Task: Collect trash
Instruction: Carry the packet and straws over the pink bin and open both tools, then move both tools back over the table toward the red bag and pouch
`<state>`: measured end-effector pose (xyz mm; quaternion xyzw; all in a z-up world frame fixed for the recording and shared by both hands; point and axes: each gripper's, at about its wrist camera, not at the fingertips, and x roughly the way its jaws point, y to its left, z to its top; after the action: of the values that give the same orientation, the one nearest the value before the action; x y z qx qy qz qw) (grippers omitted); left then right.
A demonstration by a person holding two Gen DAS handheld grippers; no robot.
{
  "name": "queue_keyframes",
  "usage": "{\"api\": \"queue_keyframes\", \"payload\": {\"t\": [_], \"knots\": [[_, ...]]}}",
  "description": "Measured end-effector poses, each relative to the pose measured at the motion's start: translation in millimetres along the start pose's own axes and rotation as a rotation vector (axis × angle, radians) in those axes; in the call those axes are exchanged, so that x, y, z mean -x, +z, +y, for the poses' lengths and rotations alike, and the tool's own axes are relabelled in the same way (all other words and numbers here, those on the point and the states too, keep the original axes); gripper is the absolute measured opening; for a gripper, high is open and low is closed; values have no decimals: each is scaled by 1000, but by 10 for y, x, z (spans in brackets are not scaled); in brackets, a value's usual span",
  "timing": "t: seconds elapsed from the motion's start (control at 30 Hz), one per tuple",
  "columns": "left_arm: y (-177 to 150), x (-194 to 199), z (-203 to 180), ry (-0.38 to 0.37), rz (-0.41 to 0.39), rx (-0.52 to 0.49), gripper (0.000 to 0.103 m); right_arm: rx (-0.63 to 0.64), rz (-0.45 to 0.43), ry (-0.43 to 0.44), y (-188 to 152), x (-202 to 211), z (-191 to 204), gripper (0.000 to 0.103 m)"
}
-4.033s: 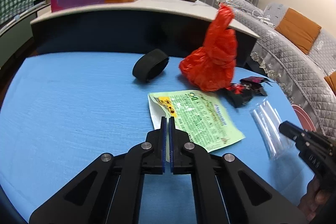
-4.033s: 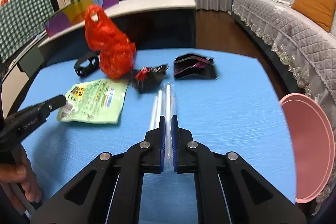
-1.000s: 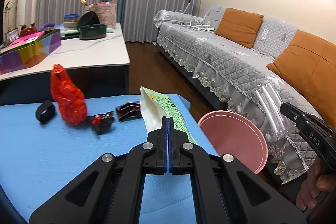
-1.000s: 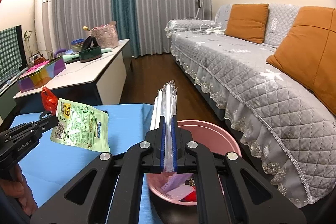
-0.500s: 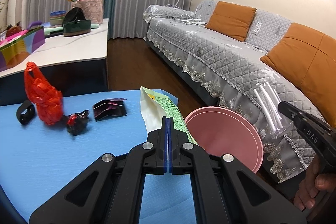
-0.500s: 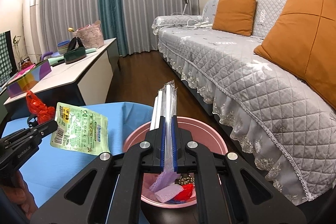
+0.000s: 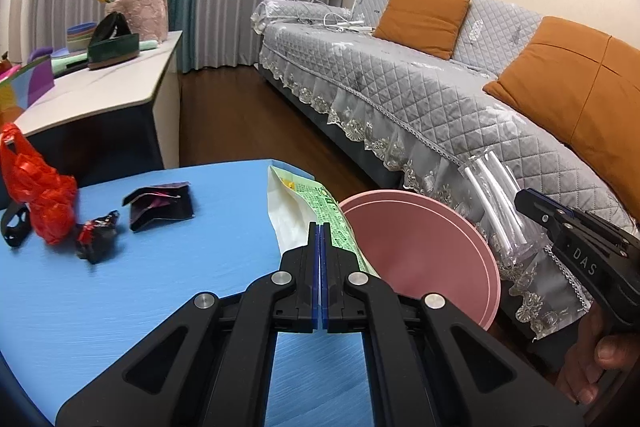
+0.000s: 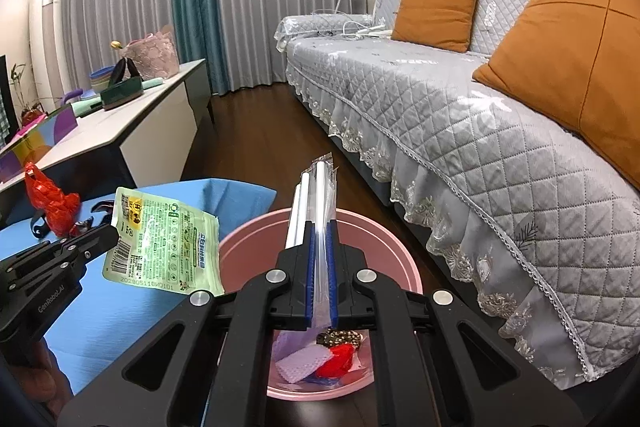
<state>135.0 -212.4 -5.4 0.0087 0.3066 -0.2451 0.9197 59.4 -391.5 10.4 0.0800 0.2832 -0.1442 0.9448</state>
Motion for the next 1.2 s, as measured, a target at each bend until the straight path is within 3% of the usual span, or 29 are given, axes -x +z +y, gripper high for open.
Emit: {"api": "queue_keyframes", "payload": {"t": [0.37, 0.43, 0.57, 1.2], "knots": [[-62, -170, -312, -37, 20, -75, 0, -27, 13, -18, 2, -92, -135, 6], [-68, -171, -350, -56, 24, -83, 1, -36, 17, -18, 3, -103, -154, 10], [-38, -115, -286, -84, 15, -37, 2, -59, 29, -16, 7, -116, -205, 13], [63, 563, 195, 3, -46, 19, 2, -32, 0, 77, 103, 183, 303, 15]]}}
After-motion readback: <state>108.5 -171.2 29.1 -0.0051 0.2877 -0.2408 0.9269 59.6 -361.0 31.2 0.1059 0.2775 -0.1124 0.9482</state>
